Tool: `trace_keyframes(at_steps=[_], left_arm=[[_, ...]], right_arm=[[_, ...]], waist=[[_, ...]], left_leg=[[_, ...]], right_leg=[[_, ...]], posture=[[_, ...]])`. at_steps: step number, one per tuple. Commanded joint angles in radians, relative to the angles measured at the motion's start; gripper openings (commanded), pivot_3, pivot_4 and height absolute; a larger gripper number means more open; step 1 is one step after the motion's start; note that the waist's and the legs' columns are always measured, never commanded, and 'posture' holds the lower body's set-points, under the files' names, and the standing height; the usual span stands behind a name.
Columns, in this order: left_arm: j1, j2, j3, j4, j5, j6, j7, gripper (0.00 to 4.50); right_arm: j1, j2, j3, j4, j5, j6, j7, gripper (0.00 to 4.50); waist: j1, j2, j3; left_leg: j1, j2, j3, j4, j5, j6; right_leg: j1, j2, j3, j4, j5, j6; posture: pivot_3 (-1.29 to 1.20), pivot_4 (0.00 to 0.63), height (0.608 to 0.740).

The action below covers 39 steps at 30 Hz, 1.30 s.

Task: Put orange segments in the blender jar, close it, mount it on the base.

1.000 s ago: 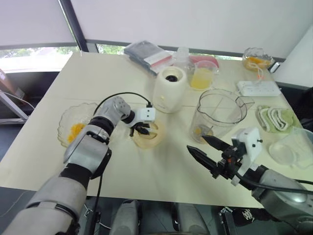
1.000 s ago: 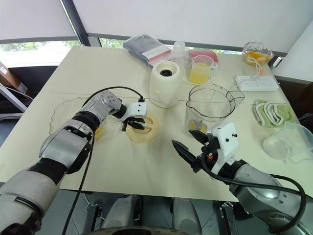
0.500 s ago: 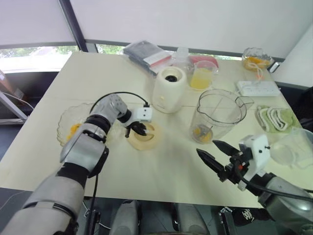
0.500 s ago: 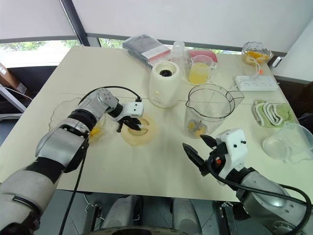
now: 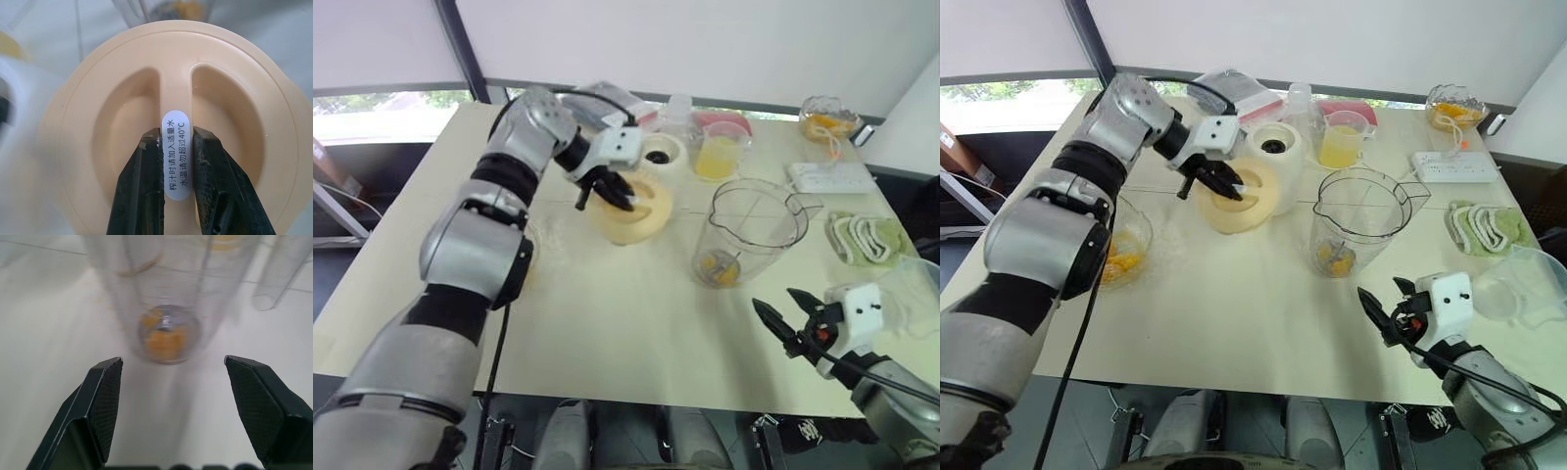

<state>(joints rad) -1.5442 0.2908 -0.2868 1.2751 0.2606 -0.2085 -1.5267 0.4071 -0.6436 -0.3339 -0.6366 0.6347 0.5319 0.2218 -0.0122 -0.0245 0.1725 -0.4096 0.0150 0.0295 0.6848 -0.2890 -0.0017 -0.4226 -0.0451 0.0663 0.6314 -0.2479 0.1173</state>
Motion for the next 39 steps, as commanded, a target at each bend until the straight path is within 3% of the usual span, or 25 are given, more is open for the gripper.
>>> trace_keyframes(at_steps=[1,18,31,39], left_arm=[[-0.047,-0.013,0.019,0.003,-0.007,-0.020,0.033,0.23],[-0.050,-0.036,0.026,-0.004,-0.018,-0.032,0.042,0.23],[-0.043,-0.022,0.031,-0.011,-0.025,-0.030,0.039,0.23],[-0.036,-0.022,0.031,-0.016,-0.028,-0.025,0.028,0.23]], right_arm=[[-0.057,0.009,-0.038,0.080,-0.073,-0.054,0.018,3.50],[-0.457,0.041,0.015,0.628,-0.307,-0.255,0.115,3.50],[-0.548,0.043,0.027,0.705,-0.292,-0.272,0.259,3.50],[-0.633,0.033,0.028,0.855,-0.319,-0.340,0.316,3.50]], waist=[[-0.002,0.000,0.000],[-0.001,0.001,0.000],[-0.002,0.001,0.000],[-0.003,0.002,0.000]], left_leg=[[0.000,0.000,0.000,0.000,0.000,0.000],[0.000,0.000,0.002,-0.001,0.000,0.000],[0.000,0.000,0.002,-0.001,0.000,0.000],[0.000,0.000,0.003,-0.001,0.000,0.000]], right_leg=[[0.000,0.000,0.000,0.000,0.000,0.000],[-0.001,0.001,0.000,0.001,0.000,0.001],[-0.001,0.001,0.000,0.002,0.001,0.002],[-0.001,0.001,0.000,0.002,0.001,0.002]], posture=[[0.00,0.150,0.740],[0.00,0.150,0.740],[0.00,0.150,0.740],[0.00,0.150,0.740]])
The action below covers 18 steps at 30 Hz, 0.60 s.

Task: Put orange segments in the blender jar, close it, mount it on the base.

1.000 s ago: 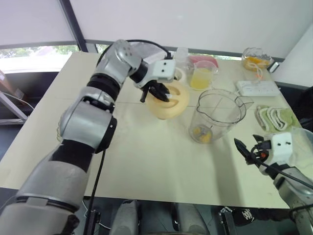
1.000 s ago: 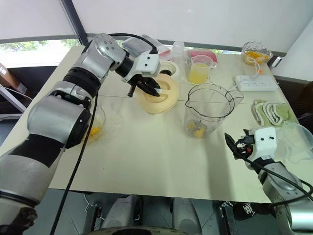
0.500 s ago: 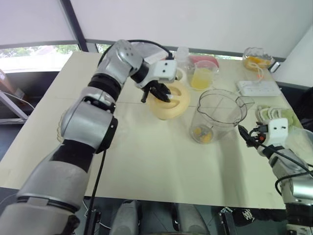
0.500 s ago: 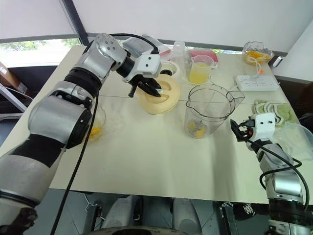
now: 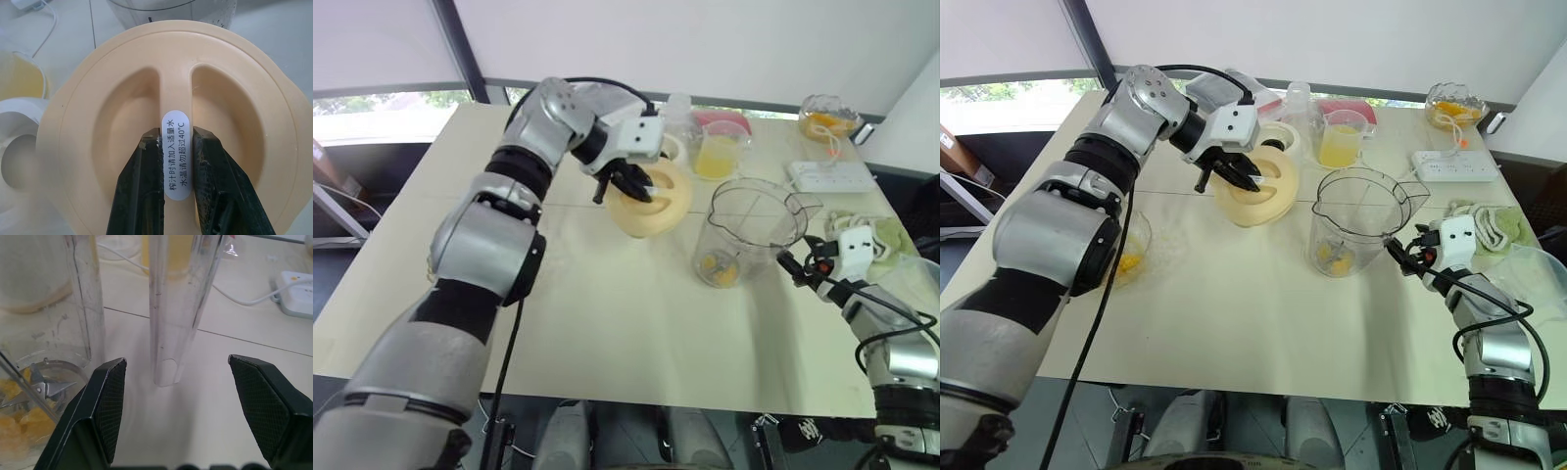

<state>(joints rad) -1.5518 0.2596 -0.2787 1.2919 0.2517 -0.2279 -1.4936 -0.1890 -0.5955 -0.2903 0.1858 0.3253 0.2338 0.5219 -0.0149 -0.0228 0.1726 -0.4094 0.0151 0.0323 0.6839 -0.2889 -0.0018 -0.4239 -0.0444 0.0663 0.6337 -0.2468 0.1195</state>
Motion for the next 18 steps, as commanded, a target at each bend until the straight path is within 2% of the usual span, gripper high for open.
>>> trace_keyframes(at_steps=[1,18], left_arm=[[-0.028,0.010,0.023,-0.033,-0.019,-0.006,-0.007,0.23],[-0.020,0.024,0.022,-0.041,-0.020,0.000,-0.022,0.23]], right_arm=[[-0.048,-0.017,-0.014,0.051,-0.012,-0.050,0.022,3.50],[-0.244,-0.003,0.017,0.306,-0.061,-0.152,0.061,3.50]], waist=[[-0.001,0.000,0.000],[-0.003,0.001,0.000]], left_leg=[[0.000,0.000,0.000,0.000,0.000,0.000],[0.000,0.000,0.001,0.000,0.000,0.000]], right_leg=[[0.000,0.000,0.000,0.000,0.000,0.000],[0.000,0.000,0.000,0.001,0.000,0.000]], posture=[[0.00,0.150,0.740],[0.00,0.150,0.740]])
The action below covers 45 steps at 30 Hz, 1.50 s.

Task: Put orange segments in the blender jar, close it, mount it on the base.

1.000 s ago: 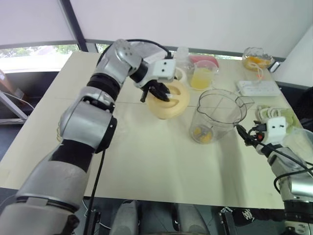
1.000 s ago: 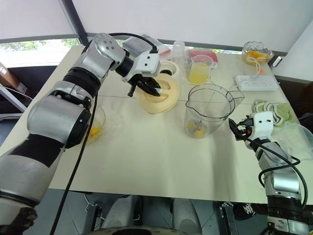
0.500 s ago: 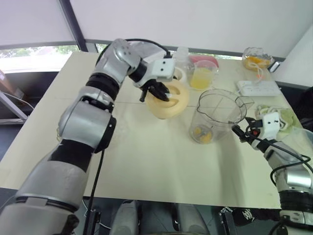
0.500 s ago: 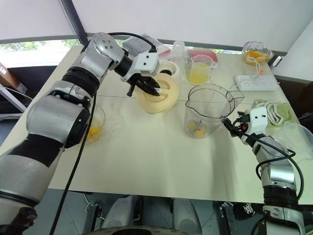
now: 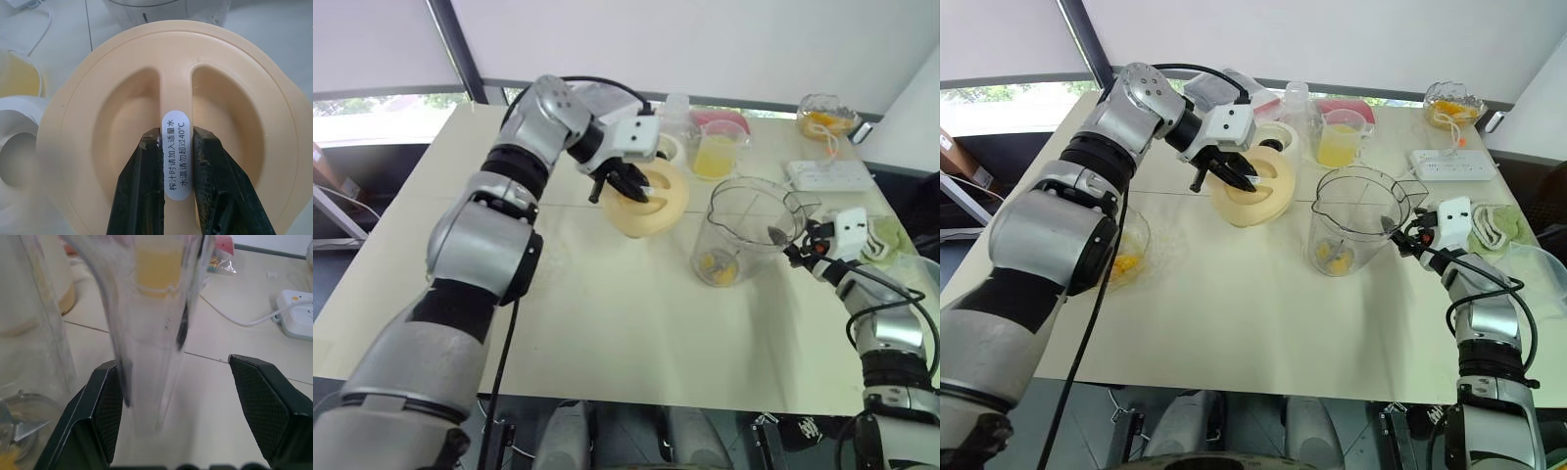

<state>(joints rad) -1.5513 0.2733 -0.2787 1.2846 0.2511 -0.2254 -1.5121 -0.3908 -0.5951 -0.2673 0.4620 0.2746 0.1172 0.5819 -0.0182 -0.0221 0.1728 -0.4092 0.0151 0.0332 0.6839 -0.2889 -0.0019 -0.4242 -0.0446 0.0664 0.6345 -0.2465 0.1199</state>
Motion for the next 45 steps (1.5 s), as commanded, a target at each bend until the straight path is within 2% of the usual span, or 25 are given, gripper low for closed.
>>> trace_keyframes(at_steps=[1,4,5,7,8,10,11,15,18,23,27,31,34,38,45], left_arm=[[-0.020,0.010,0.022,-0.034,-0.019,-0.002,-0.003,0.23],[-0.019,0.011,0.022,-0.035,-0.019,-0.002,-0.002,0.23],[-0.019,0.012,0.022,-0.036,-0.019,-0.001,-0.002,0.23],[-0.017,0.013,0.023,-0.037,-0.020,-0.001,-0.002,0.23],[-0.016,0.013,0.023,-0.037,-0.021,-0.001,-0.001,0.23],[-0.014,0.013,0.024,-0.038,-0.021,-0.001,0.000,0.23],[-0.014,0.013,0.024,-0.037,-0.021,-0.001,0.002,0.23],[-0.015,0.012,0.028,-0.038,-0.025,0.001,0.007,0.23],[-0.025,0.009,0.034,-0.035,-0.030,0.008,0.013,0.23],[-0.062,-0.001,0.053,-0.027,-0.034,0.020,0.020,0.23],[-0.104,-0.015,0.068,-0.015,-0.047,0.040,0.016,0.23],[-0.150,-0.030,0.074,0.000,-0.043,0.042,0.012,0.23],[-0.191,-0.039,0.069,0.009,-0.039,0.047,-0.029,0.23],[-0.212,-0.037,0.062,0.019,-0.023,0.043,-0.067,0.23],[-0.175,-0.002,0.045,0.021,0.017,0.008,-0.074,0.23]], right_arm=[[-0.055,-0.003,-0.005,0.048,-0.011,-0.042,0.000,3.50],[-0.079,0.000,0.000,0.080,-0.015,-0.056,0.003,3.50],[-0.082,0.001,0.000,0.085,-0.017,-0.060,0.005,3.25],[-0.086,0.002,-0.001,0.091,-0.016,-0.065,0.008,2.63],[-0.086,0.004,-0.002,0.091,-0.014,-0.065,0.008,2.22],[-0.083,0.006,-0.003,0.085,-0.009,-0.061,0.008,1.11],[-0.080,0.008,-0.004,0.080,-0.005,-0.058,0.008,0.83],[-0.031,0.032,-0.022,-0.010,0.033,-0.008,-0.016,0.83],[0.048,0.081,-0.028,-0.182,0.061,0.046,-0.074,0.83],[0.185,0.246,-0.017,-0.549,0.017,0.112,-0.325,0.83],[0.261,0.378,0.021,-0.727,-0.071,0.129,-0.501,0.83],[0.284,0.451,0.092,-0.781,-0.194,0.111,-0.613,0.83],[0.272,0.485,0.148,-0.775,-0.247,0.106,-0.642,0.83],[0.238,0.521,0.158,-0.757,-0.242,0.131,-0.651,0.83],[0.169,0.554,0.081,-0.795,-0.106,0.324,-0.639,0.83]], waist=[[0.000,0.000,0.000],[-0.001,0.000,0.000],[0.000,0.000,0.000],[0.000,0.000,0.000],[0.000,0.000,0.000],[0.000,0.001,0.000],[-0.001,0.001,0.000],[0.002,0.001,0.000],[0.001,0.001,0.000],[-0.004,0.002,0.000],[0.001,0.003,0.001],[0.001,0.003,0.001],[0.000,0.003,0.001],[-0.002,0.003,0.001],[-0.002,0.003,0.001]], left_leg=[[0.000,0.000,0.000,0.000,0.000,0.000],[0.000,0.000,0.000,0.000,0.000,0.000],[0.000,0.000,0.000,0.000,0.000,0.000],[0.000,0.000,0.000,0.000,0.000,0.000],[0.000,0.000,0.000,0.000,0.000,0.000],[0.000,0.000,0.000,0.000,0.000,0.000],[0.000,0.000,0.001,0.000,0.000,0.000],[0.000,0.000,0.000,0.000,0.000,0.000],[0.000,0.000,0.000,0.000,0.000,0.000],[-0.001,0.000,-0.004,-0.001,0.000,0.000],[-0.001,0.000,-0.004,0.000,0.000,0.000],[-0.001,-0.001,-0.003,0.001,0.000,-0.001],[-0.001,-0.001,-0.003,0.001,0.000,-0.001],[-0.001,-0.001,-0.003,0.001,0.000,-0.001],[-0.001,-0.001,-0.004,0.001,0.000,-0.001]], right_leg=[[0.000,0.000,0.000,0.000,0.000,0.000],[0.000,0.000,0.000,0.000,0.000,0.000],[0.000,0.000,0.000,0.000,0.000,0.000],[0.000,0.000,0.000,0.000,0.000,0.000],[0.000,0.000,0.000,0.000,0.000,0.000],[0.000,-0.001,0.000,0.000,0.000,0.000],[0.000,-0.001,0.000,0.000,0.000,0.000],[0.000,-0.001,0.000,0.001,0.001,0.001],[0.000,0.000,0.000,0.001,0.001,0.001],[-0.003,0.000,0.000,0.003,0.001,0.001],[-0.005,0.000,0.001,0.007,0.000,0.001],[-0.005,0.000,0.002,0.007,0.000,0.001],[-0.005,0.000,0.002,0.008,0.000,0.001],[-0.005,0.000,0.002,0.007,0.000,0.001],[-0.005,0.001,0.002,0.009,0.000,0.001]], posture=[[0.00,0.150,0.740],[0.00,0.150,0.740],[0.00,0.150,0.740],[0.00,0.150,0.740],[0.00,0.150,0.740],[0.00,0.150,0.740],[0.00,0.150,0.740],[0.00,0.150,0.740],[0.00,0.150,0.740],[0.00,0.150,0.740],[0.00,0.150,0.740],[0.00,0.150,0.740],[0.00,0.150,0.740],[0.00,0.150,0.740],[0.00,0.150,0.740]])
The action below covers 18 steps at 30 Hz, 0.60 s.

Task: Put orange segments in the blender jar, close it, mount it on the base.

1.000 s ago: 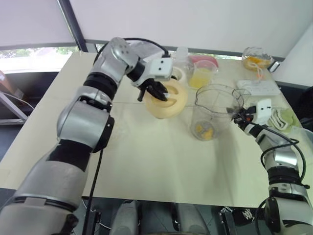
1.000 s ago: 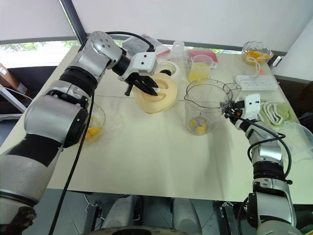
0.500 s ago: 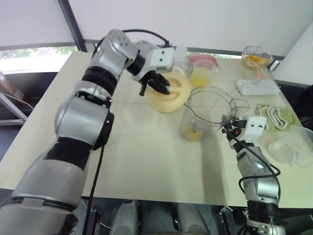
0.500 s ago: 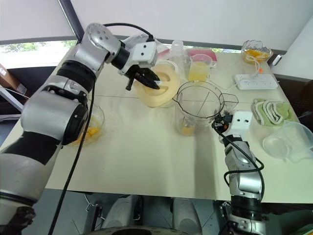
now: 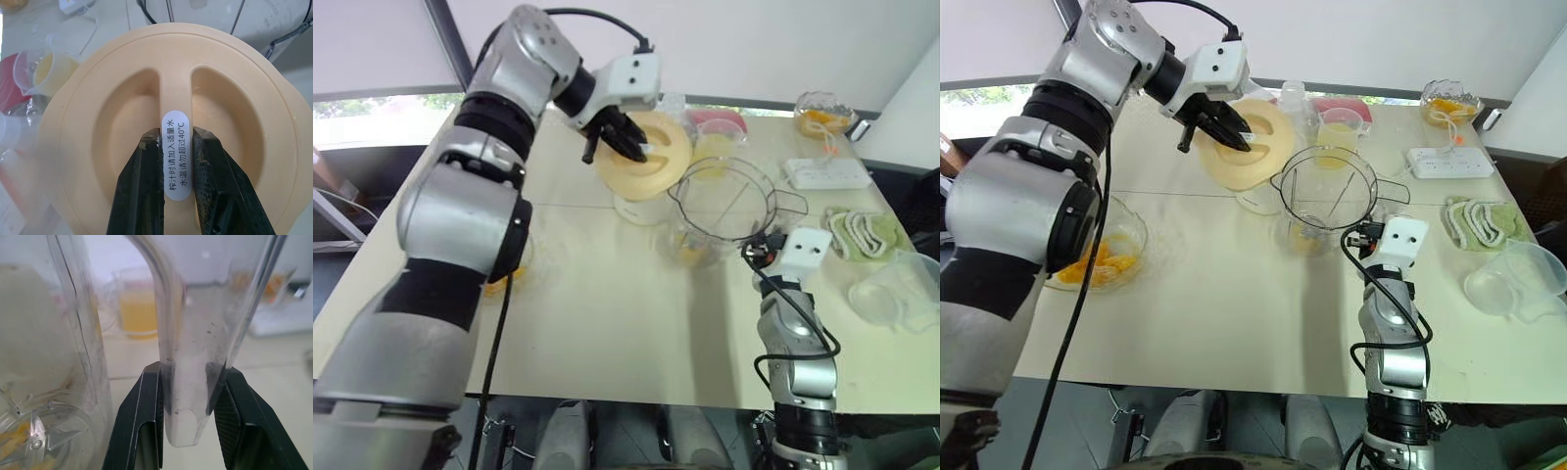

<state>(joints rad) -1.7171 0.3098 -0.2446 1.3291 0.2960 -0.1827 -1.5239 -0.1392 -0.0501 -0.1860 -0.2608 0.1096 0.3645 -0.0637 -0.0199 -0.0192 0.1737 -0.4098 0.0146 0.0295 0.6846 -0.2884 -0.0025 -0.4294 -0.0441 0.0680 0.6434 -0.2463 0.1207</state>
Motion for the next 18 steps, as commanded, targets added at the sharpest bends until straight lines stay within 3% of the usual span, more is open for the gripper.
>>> trace_keyframes(at_steps=[1,18], left_arm=[[-0.004,-0.033,0.011,-0.023,-0.026,-0.032,-0.064,0.23],[0.044,0.064,0.011,-0.028,-0.008,-0.022,-0.086,0.23]], right_arm=[[-0.091,0.000,-0.004,-0.082,0.070,0.105,0.012,0.83],[-0.075,-0.060,0.078,-0.156,0.041,0.198,0.062,0.83]], waist=[[0.000,0.000,0.000],[-0.005,0.000,0.000]], left_leg=[[0.000,0.000,0.000,0.000,0.000,0.000],[0.000,0.000,0.000,0.000,0.000,0.000]], right_leg=[[0.000,0.000,0.000,0.000,0.000,0.000],[-0.001,0.000,0.000,0.001,0.000,0.000]], posture=[[0.00,0.150,0.740],[0.00,0.150,0.740]])
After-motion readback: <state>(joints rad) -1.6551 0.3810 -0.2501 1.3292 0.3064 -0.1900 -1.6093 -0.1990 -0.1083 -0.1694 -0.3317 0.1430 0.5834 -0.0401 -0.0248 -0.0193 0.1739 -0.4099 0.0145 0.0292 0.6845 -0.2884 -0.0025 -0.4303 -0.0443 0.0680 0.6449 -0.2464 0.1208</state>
